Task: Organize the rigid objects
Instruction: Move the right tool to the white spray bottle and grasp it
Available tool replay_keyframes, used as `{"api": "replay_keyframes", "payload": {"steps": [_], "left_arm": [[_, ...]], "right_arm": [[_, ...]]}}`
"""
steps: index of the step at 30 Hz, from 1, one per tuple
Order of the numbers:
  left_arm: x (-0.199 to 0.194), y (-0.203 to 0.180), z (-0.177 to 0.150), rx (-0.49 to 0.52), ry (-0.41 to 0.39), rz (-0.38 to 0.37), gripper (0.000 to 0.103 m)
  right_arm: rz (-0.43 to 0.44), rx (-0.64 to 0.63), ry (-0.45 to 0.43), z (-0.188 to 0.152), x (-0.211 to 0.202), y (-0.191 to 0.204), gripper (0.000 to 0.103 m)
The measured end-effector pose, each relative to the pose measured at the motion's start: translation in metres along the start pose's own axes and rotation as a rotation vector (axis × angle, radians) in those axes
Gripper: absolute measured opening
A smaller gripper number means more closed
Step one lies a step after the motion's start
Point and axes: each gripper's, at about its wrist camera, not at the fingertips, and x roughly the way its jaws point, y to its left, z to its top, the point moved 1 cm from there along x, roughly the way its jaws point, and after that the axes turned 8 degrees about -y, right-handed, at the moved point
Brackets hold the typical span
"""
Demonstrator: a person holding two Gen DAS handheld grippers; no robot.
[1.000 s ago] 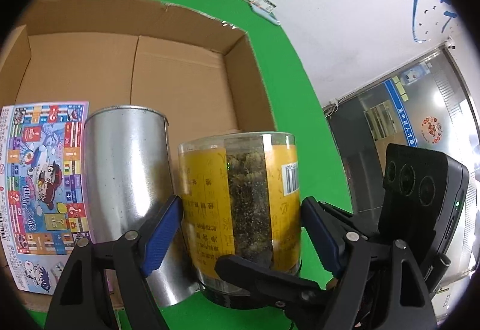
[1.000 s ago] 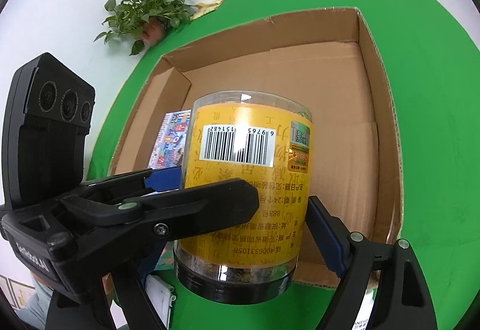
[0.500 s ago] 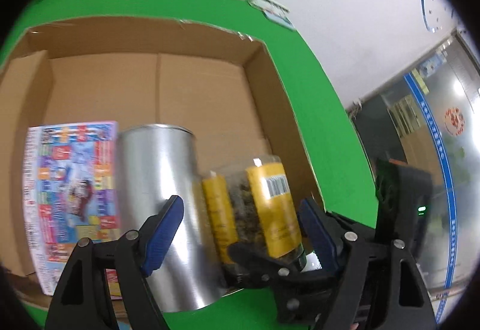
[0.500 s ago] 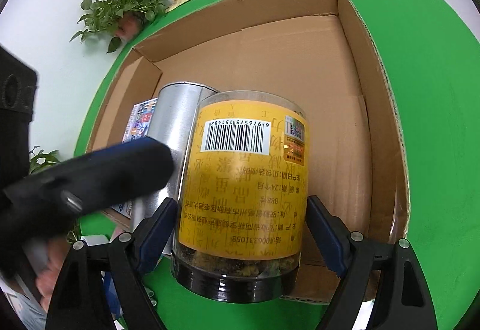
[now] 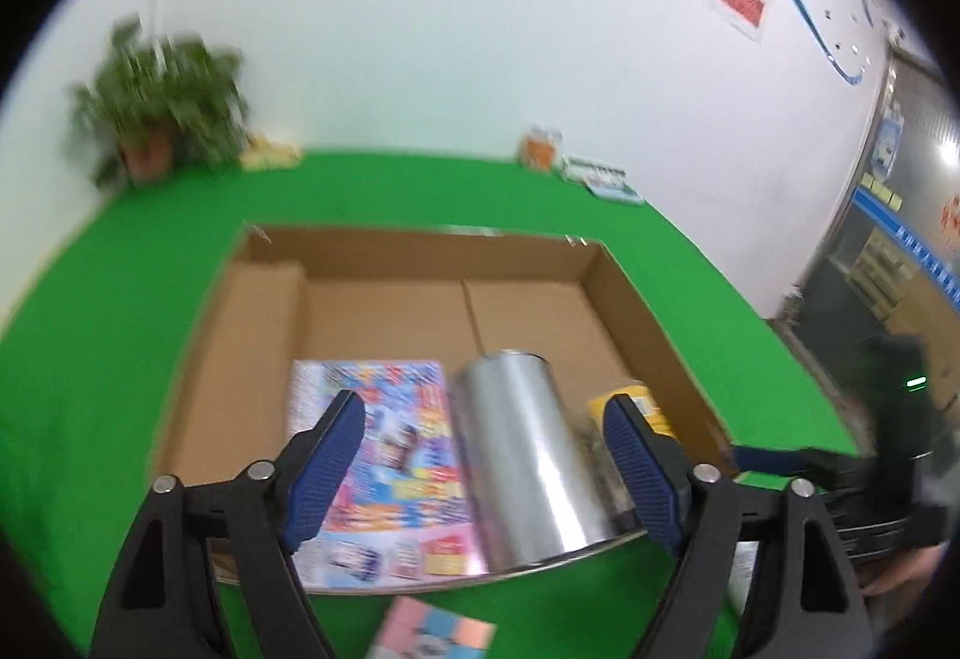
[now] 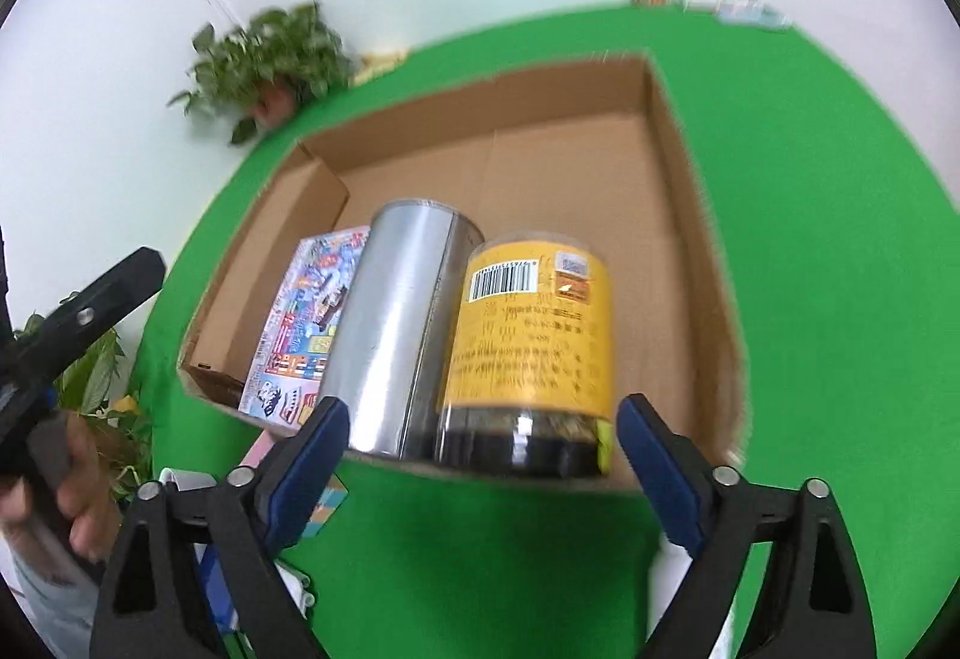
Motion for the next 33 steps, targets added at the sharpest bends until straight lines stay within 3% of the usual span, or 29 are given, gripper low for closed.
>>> {"api": "replay_keyframes", "payload": {"steps": [2,4,5,6,7,8,10,12,13,14,15,17,23,31,32,33], "left_arm": [[-0.009,0.000,-0.007,0.037,-0.023,0.054,0.086],[-0.014,-0.002,-0.013,0.036,-0.029,0.062,0.086],[-0.020,-0.002,-0.018,0.034,-0.033,0.047,0.085],[-0.024,-0.004,-0.023,0.031,-0.039,0.034,0.076],[-0.031,-0.004,-0.027,0.026,-0.050,0.000,0.058],[-0.033,-0.005,-0.031,0.033,-0.030,-0.035,0.004],[-0.037,-0.010,-0.037,0.044,0.010,-0.074,0.005],[-0.051,-0.015,-0.041,0.065,-0.030,-0.047,0.006],[-0.058,-0.017,-0.043,0.069,-0.044,-0.027,0.021],[-0.065,-0.018,-0.044,0.069,-0.055,-0.002,0.067],[-0.070,-0.018,-0.045,0.057,-0.064,0.010,0.101],[-0.083,-0.014,-0.051,0.012,-0.133,0.008,0.102],[-0.090,-0.011,-0.065,-0.011,-0.099,0.004,0.102],[-0.102,-0.024,-0.086,-0.004,-0.129,0.030,0.101],[-0.102,-0.026,-0.088,-0.007,-0.120,0.012,0.087],[-0.101,-0.028,-0.090,-0.014,-0.102,-0.016,0.044]], "right_arm": [[-0.030,-0.007,-0.032,-0.012,-0.016,0.002,0.093],[-0.045,-0.001,-0.035,-0.025,-0.022,0.002,0.089],[-0.049,0.003,-0.031,-0.033,-0.025,0.002,0.076],[-0.062,-0.007,-0.026,-0.042,-0.026,0.005,0.068],[-0.104,-0.038,-0.018,-0.051,-0.025,0.010,0.056],[-0.132,-0.063,-0.018,-0.058,-0.029,0.009,0.052],[-0.148,-0.078,-0.031,-0.073,-0.036,0.013,0.053],[-0.116,-0.063,-0.040,-0.083,-0.044,0.019,0.081],[-0.115,-0.055,-0.054,-0.087,-0.048,0.021,0.102],[-0.121,-0.046,-0.091,-0.092,-0.058,0.022,0.102],[-0.126,-0.044,-0.127,-0.094,-0.065,0.025,0.102],[-0.121,-0.048,-0.147,-0.098,-0.074,0.030,0.102],[-0.116,-0.060,-0.164,-0.114,-0.094,0.035,0.102],[-0.145,-0.080,-0.138,-0.141,-0.099,0.012,0.102],[-0.154,-0.082,-0.138,-0.143,-0.099,0.007,0.102],[-0.173,-0.082,-0.138,-0.145,-0.100,0.001,0.102]]}}
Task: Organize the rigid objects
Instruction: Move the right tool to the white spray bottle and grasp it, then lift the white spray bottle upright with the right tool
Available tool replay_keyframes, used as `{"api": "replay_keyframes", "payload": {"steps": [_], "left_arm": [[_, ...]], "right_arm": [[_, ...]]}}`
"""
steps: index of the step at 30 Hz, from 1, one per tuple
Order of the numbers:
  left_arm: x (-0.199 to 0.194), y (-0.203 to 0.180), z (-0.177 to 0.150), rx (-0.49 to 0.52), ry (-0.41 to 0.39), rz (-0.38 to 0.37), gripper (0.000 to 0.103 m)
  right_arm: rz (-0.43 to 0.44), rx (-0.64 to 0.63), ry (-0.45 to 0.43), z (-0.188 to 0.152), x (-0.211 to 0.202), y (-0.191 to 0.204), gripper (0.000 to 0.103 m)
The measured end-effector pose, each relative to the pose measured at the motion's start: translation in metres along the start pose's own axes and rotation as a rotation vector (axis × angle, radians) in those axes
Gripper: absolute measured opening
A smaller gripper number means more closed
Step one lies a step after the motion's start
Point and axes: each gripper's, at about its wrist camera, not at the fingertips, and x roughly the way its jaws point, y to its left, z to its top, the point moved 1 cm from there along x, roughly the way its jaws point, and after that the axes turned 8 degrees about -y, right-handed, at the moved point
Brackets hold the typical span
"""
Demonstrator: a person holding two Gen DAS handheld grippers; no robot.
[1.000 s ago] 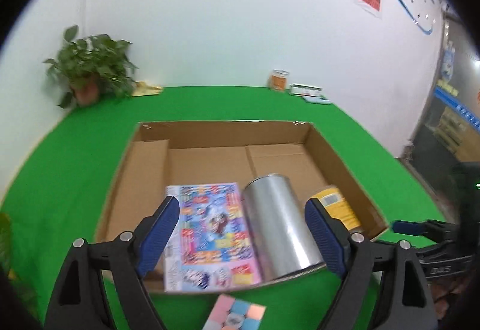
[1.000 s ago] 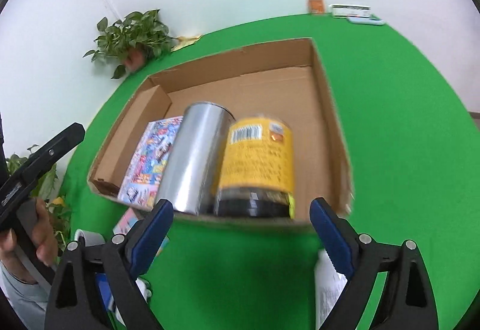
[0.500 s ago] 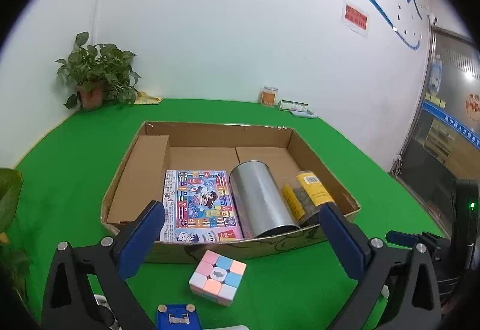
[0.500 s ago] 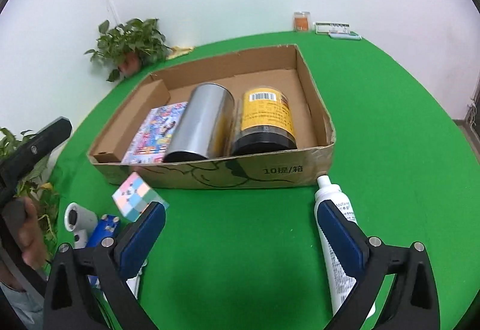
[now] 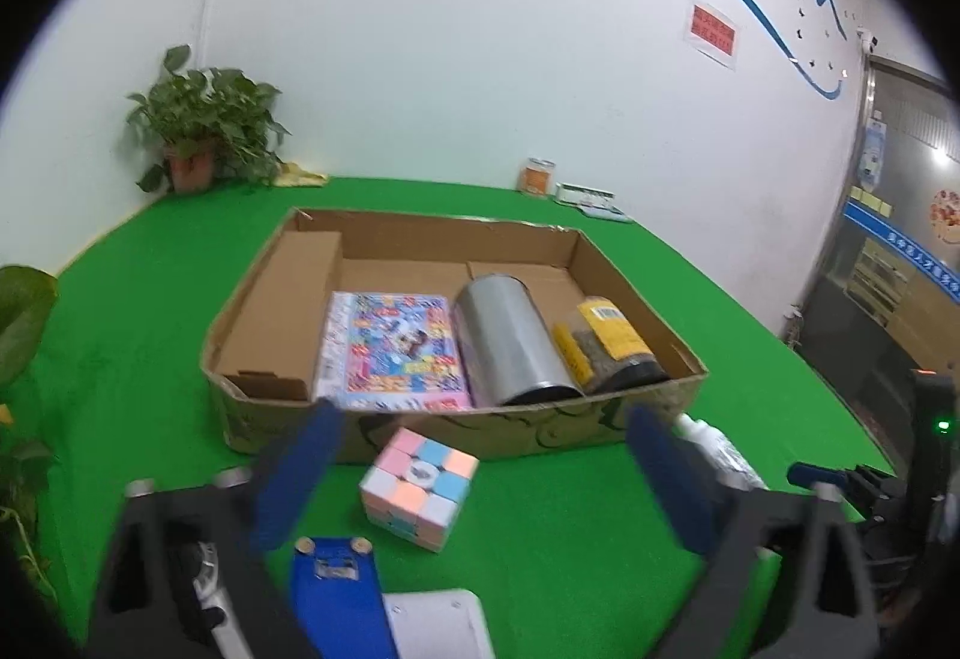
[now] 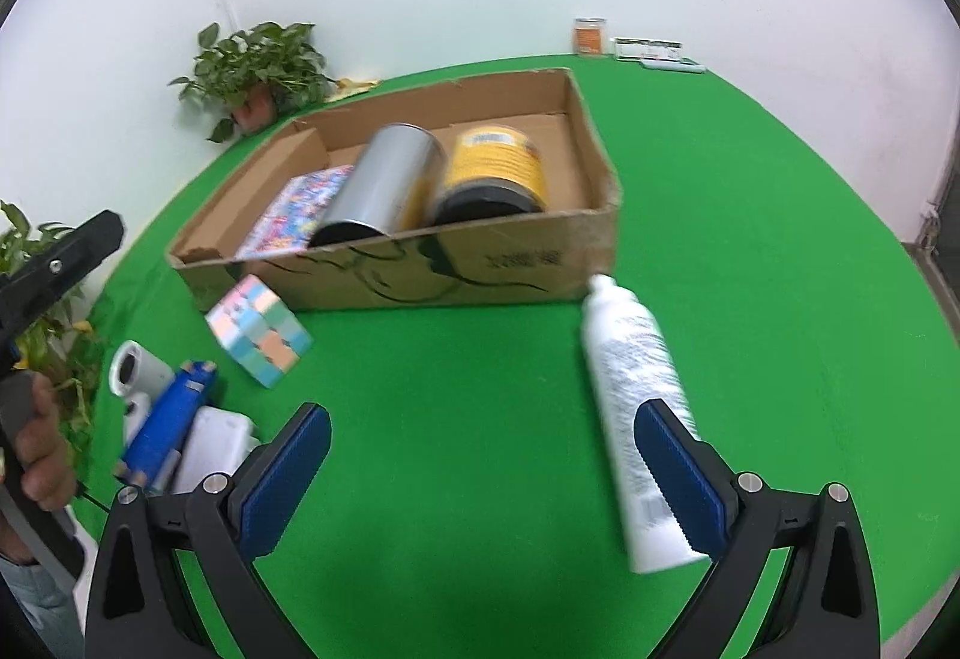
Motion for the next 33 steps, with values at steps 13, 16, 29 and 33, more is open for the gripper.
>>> {"api": "replay_keyframes", "payload": {"steps": [13,16,29,33], "left_arm": [[0.017,-0.019,-0.014,-0.083,0.144,-0.143,0.103],[0.017,-0.022,-0.020,-0.082,0.159,-0.161,0.103],[0.042,-0.042,-0.040,-0.097,0.271,-0.271,0.103],[0.057,-0.043,-0.050,-0.177,0.384,-0.378,0.103]], "right_arm": [[-0.038,0.097,0.256,-0.031,0.052,-0.090,0.047],[-0.026,0.030,0.248,-0.037,0.053,-0.086,0.044],[-0.270,-0.184,0.267,-0.054,0.041,-0.083,0.043],[0.016,-0.246,0.217,-0.060,0.033,-0.024,0.048]]}}
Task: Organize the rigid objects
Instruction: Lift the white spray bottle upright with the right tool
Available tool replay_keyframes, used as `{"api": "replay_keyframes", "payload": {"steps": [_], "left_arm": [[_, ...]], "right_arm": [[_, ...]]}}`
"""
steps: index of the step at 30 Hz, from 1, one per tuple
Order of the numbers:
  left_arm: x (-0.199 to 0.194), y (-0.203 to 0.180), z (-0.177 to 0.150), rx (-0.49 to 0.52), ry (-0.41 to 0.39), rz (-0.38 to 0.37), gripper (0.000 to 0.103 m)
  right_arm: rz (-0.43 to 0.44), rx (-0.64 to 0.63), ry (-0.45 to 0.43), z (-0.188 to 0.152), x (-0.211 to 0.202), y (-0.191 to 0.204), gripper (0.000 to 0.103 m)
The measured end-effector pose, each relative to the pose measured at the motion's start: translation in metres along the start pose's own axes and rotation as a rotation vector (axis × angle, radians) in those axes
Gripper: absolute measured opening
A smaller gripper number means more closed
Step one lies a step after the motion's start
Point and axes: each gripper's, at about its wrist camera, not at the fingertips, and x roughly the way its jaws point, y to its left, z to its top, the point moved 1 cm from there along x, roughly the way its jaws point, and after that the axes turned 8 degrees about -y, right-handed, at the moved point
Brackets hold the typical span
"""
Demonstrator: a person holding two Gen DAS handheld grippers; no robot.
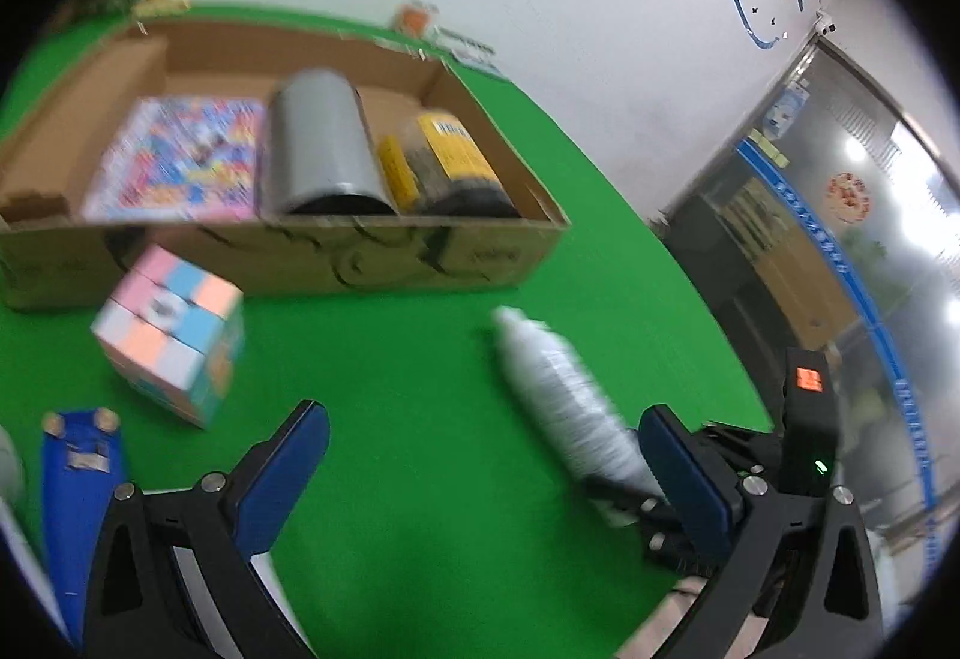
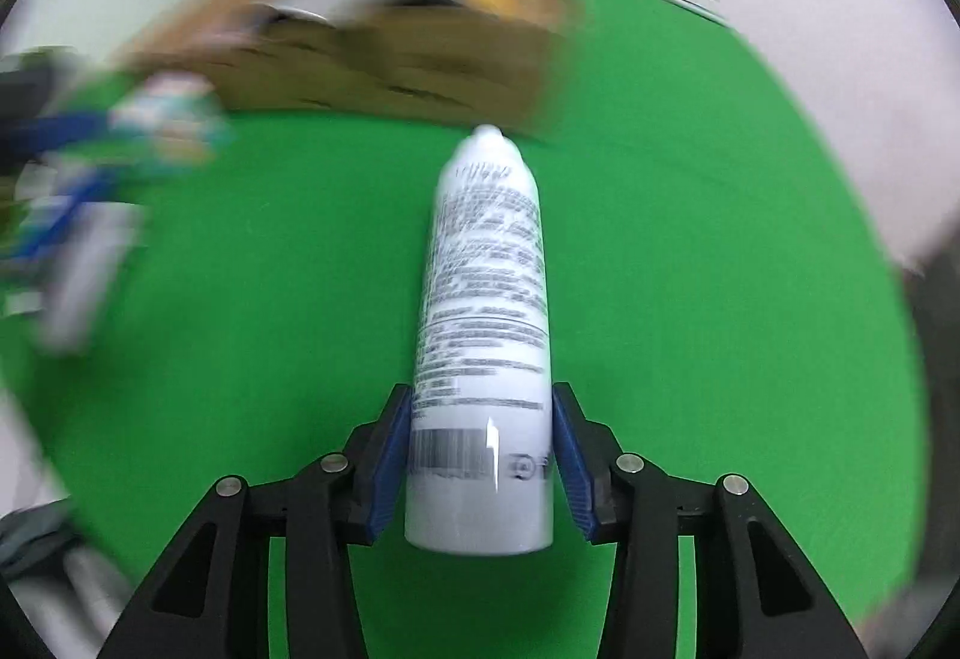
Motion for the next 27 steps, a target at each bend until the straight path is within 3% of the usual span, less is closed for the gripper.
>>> {"api": "replay_keyframes", "payload": {"steps": [2,3,6,9,12,17,22,27], "left_arm": [[0.009,0.005,-0.001,-0.050,0.055,-0.042,0.103],[0.011,0.006,0.000,-0.057,0.065,-0.055,0.103],[0.022,0.010,0.001,-0.082,0.104,-0.082,0.103],[0.035,0.015,-0.002,-0.100,0.166,-0.032,0.101],[0.037,0.018,-0.008,-0.096,0.200,-0.007,0.096],[0.020,0.022,-0.006,-0.093,0.168,0.022,0.096],[-0.016,0.033,0.007,-0.092,0.082,0.055,0.096],[-0.025,0.050,0.001,-0.117,0.109,0.104,0.096]], "right_arm": [[0.058,-0.022,-0.076,0.005,-0.010,0.017,0.074],[0.060,-0.022,-0.105,0.008,-0.013,0.022,0.075],[0.163,0.076,-0.110,0.016,-0.008,0.013,0.075],[0.255,0.154,-0.073,0.020,0.002,0.019,0.075],[0.338,0.156,-0.036,0.022,0.016,0.044,0.075],[0.464,0.141,0.025,0.018,0.026,0.100,0.074],[0.504,0.149,0.024,0.024,0.026,0.124,0.074],[0.477,0.166,0.058,0.022,0.044,0.147,0.055]]}}
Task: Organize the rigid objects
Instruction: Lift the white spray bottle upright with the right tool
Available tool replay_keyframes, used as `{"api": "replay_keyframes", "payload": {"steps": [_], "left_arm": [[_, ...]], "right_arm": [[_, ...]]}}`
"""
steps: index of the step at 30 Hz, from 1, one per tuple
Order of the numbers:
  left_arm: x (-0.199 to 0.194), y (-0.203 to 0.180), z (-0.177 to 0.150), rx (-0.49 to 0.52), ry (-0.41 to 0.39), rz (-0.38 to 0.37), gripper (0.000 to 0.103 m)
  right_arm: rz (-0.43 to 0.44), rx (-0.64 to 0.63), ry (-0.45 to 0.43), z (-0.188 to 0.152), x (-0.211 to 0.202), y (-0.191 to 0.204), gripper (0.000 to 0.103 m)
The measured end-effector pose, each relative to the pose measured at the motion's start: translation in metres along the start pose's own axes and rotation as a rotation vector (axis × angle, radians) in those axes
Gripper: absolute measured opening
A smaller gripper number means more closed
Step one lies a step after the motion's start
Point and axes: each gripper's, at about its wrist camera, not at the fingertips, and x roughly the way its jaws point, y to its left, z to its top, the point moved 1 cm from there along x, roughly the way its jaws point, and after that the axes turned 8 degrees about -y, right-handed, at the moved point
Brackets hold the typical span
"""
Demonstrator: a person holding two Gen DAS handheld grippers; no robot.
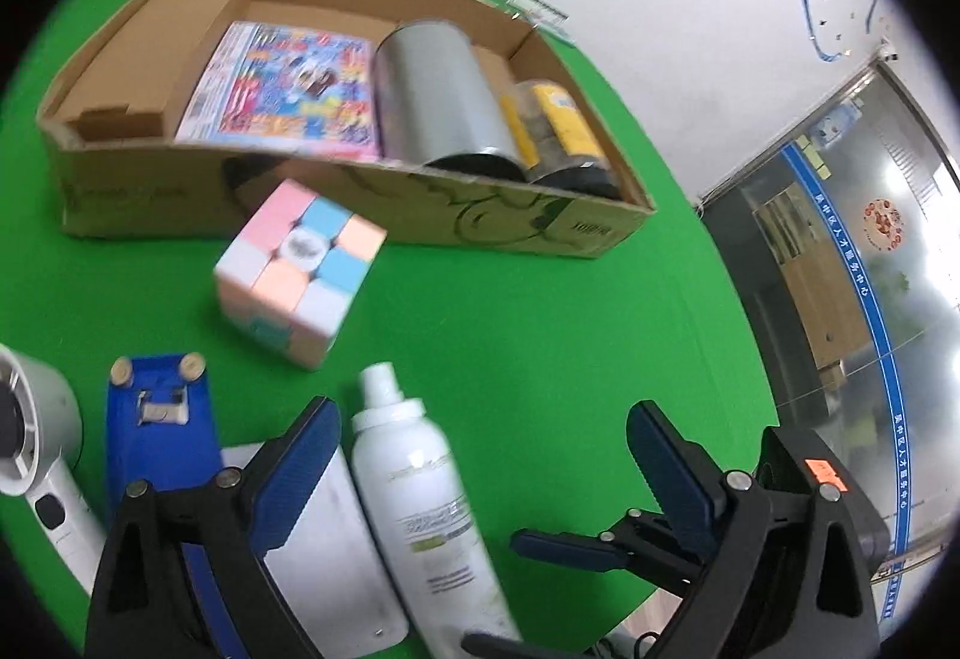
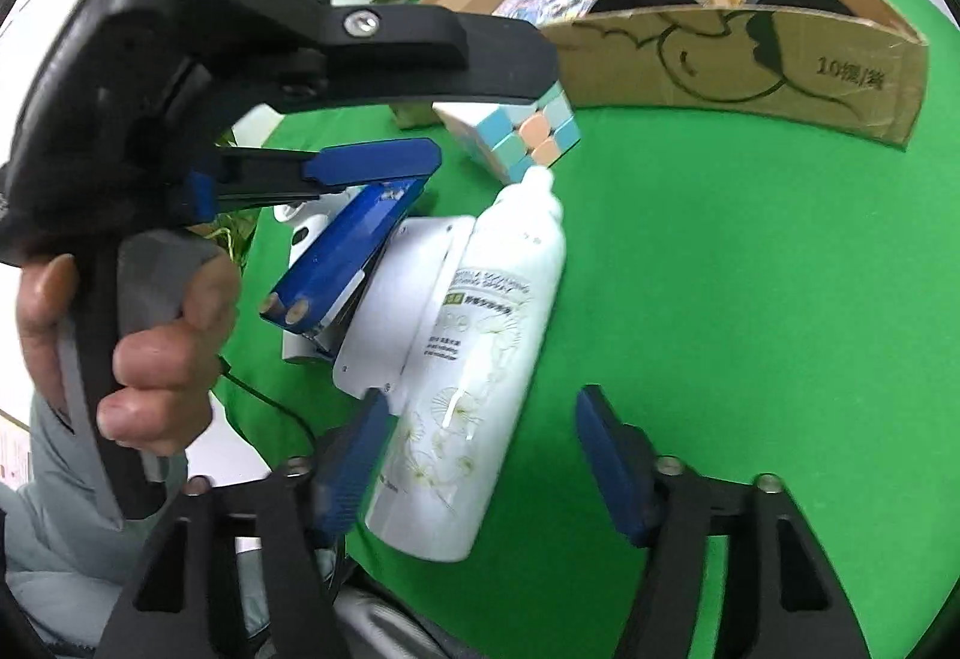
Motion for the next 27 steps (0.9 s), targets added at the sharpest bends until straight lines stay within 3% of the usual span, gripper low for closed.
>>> {"api": "replay_keyframes", "payload": {"steps": [4,8,14,20,23,26,27], "left_arm": [[0.003,0.007,-0.008,-0.011,0.037,-0.008,0.095],[0.013,0.003,-0.011,-0.008,0.081,-0.024,0.095],[0.036,-0.024,-0.011,0.042,0.135,-0.047,0.095],[0.070,-0.046,-0.022,0.018,0.222,-0.106,0.093],[0.093,-0.053,-0.029,0.004,0.290,-0.104,0.087],[0.097,-0.054,-0.032,0.019,0.283,-0.085,0.086],[0.096,-0.053,-0.031,0.018,0.276,-0.081,0.079]], "right_arm": [[0.006,0.016,0.015,-0.003,0.016,0.003,0.053],[-0.006,0.013,0.006,-0.005,0.021,0.007,0.044],[-0.116,0.031,-0.025,-0.005,0.009,-0.016,0.041],[-0.261,0.090,-0.086,-0.006,-0.012,-0.048,0.041],[-0.252,0.108,-0.096,-0.007,-0.009,-0.052,0.042],[-0.244,0.118,-0.094,-0.007,-0.004,-0.050,0.042],[-0.231,0.135,-0.093,-0.007,-0.003,-0.052,0.042]]}}
